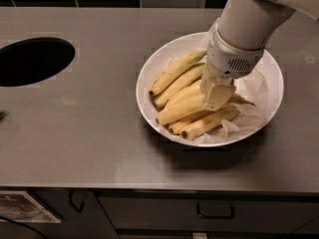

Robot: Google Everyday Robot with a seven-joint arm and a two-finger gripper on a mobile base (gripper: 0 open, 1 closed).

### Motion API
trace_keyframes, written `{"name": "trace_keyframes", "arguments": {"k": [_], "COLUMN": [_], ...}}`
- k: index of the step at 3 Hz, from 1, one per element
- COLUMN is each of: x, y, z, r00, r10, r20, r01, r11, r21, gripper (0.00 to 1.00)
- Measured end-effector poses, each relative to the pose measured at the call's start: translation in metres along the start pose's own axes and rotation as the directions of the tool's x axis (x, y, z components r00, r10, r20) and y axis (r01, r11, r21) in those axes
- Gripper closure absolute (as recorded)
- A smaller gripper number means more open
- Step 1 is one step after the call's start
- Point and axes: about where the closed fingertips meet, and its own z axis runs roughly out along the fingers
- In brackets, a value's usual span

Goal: Pick banana from white bowl

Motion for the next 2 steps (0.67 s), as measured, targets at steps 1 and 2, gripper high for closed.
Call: {"name": "trace_keyframes", "arguments": {"k": [1,2], "x": [0.0,0.003], "y": [0.0,-0.002], "z": [0.0,-0.015], "r00": [1.0,1.0], "r10": [0.0,0.002], "r20": [0.0,0.029], "r01": [0.0,-0.003], "r11": [1.0,0.9992], "r21": [0.0,0.04], "gripper": [1.0,1.0]}}
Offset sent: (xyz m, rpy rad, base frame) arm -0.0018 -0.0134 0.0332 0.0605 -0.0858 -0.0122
